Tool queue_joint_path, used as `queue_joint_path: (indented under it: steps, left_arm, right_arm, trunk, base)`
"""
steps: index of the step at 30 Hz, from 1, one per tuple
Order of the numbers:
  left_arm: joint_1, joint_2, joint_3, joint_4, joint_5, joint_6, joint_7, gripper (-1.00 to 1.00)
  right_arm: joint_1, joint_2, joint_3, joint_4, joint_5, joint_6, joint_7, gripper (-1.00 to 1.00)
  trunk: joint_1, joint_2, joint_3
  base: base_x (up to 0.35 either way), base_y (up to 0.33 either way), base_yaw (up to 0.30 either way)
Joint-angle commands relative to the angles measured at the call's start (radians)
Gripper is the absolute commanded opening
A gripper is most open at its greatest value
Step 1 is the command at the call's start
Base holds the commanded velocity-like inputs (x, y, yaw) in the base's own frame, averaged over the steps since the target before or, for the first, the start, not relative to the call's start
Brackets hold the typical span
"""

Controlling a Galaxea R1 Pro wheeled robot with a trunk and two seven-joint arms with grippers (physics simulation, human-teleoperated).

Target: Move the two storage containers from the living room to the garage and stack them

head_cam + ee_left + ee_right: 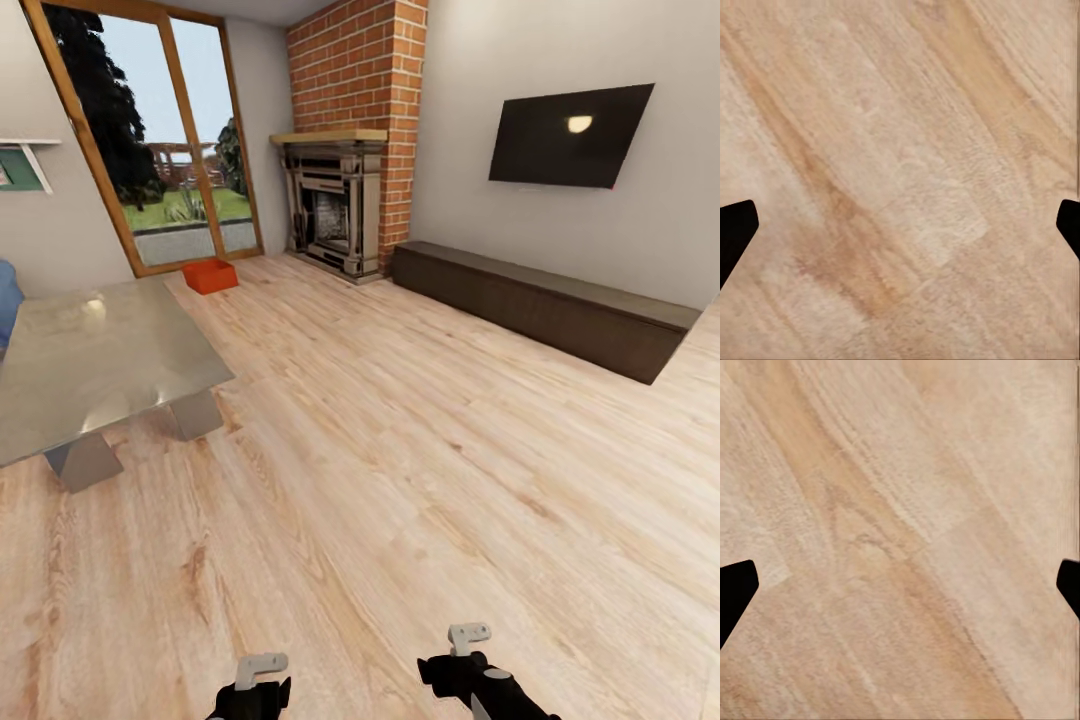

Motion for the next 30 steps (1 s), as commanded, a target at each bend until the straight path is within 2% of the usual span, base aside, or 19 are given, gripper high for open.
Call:
queue_joint_path:
  steps: [1, 16, 30]
  left_arm:
    - [-0.001, -0.001, 0.008, 0.001, -0.009, -0.003, -0.001, 1.00]
    - [-0.001, -0.001, 0.008, 0.001, -0.009, -0.003, -0.001, 1.00]
    - [-0.001, -0.001, 0.008, 0.001, -0.009, -0.003, -0.001, 1.00]
  right_arm:
    - [0.000, 0.000, 0.002, -0.002, 0.005, 0.006, 0.002, 1.00]
    - [0.000, 0.003, 0.004, -0.003, 0.006, 0.006, 0.002, 1.00]
    - [0.001, 0.007, 0.006, -0.002, 0.006, 0.006, -0.007, 1.00]
  trunk:
    - [0.000, 0.000, -0.002]
    - [0.000, 0.000, -0.010]
    - [0.000, 0.000, 0.005]
  base:
    - [0.273, -0.249, 0.148]
    - [0.273, -0.249, 0.130]
    - [0.274, -0.246, 0.040]
